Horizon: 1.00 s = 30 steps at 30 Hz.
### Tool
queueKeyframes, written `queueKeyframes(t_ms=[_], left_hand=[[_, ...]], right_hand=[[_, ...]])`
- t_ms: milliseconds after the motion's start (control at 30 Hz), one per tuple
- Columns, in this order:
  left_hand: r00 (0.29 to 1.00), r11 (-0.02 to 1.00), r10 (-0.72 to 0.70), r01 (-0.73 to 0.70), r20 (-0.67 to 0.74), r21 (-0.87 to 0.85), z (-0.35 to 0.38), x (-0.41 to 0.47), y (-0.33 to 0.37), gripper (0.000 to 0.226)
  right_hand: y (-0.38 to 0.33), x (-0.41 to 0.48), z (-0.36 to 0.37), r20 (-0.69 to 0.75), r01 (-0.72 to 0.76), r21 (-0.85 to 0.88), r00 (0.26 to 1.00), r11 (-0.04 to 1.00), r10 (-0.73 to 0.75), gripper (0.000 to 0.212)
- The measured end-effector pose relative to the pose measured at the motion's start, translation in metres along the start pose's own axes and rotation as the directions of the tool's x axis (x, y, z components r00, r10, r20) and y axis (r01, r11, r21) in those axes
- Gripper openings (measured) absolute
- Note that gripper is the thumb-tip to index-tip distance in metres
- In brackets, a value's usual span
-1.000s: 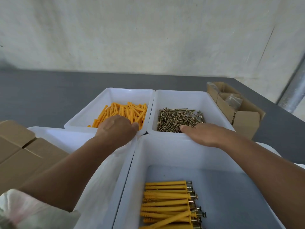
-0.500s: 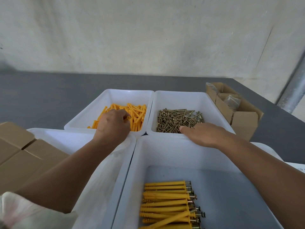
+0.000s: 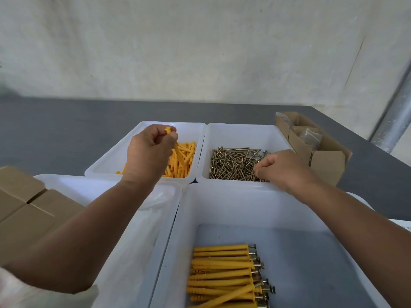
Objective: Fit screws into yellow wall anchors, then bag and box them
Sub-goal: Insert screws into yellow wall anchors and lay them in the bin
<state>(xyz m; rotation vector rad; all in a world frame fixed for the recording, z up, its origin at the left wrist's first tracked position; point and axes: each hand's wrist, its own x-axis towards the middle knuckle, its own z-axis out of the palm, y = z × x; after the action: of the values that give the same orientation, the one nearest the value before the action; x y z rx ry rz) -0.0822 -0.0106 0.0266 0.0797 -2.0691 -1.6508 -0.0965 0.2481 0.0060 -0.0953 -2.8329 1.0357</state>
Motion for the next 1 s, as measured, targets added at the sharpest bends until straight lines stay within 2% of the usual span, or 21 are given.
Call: queueKeyframes(t_ms=[100, 200, 300, 467, 633, 1000], left_hand=[[0.969, 0.948, -0.164, 0.207, 0.185, -0.241, 0.003, -0.004, 0.006, 0.011], [0.888, 0.908, -0.243, 0.35, 0.39, -0.231, 0.012, -0.014, 0.007, 0.011], [0.819, 0.901, -0.259, 0.396, 0.512, -0.177, 0.021, -0.024, 0.007, 0.012], [0.799, 0.922, -0.26, 0.372, 0.542, -0.107, 0.022, -0.028, 0.007, 0.017], [0.794, 0.945, -0.241, 0.322, 0.558, -0.051, 0.023, -0.031, 0.009, 0.015], [0.756, 0.975, -0.179, 0.22, 0.63, 0.014, 0.023, -0.032, 0.006, 0.014]], right_hand=[[0.001, 0.002, -0.004, -0.012, -0.028, 0.268, 0.999, 0.963, 0.032, 0.016], [-0.007, 0.001, -0.007, -0.002, 0.006, 0.487, 1.0, 0.873, -0.006, 0.014], [-0.02, -0.004, -0.011, 0.045, 0.039, 0.607, 0.996, 0.794, -0.083, 0.013], [-0.032, -0.012, -0.015, 0.024, 0.066, 0.701, 0.993, 0.71, -0.115, 0.015], [-0.036, -0.013, -0.019, -0.072, 0.113, 0.778, 0.993, 0.619, -0.091, 0.013], [-0.037, -0.014, -0.021, -0.132, 0.145, 0.76, 0.989, 0.633, -0.067, 0.003]])
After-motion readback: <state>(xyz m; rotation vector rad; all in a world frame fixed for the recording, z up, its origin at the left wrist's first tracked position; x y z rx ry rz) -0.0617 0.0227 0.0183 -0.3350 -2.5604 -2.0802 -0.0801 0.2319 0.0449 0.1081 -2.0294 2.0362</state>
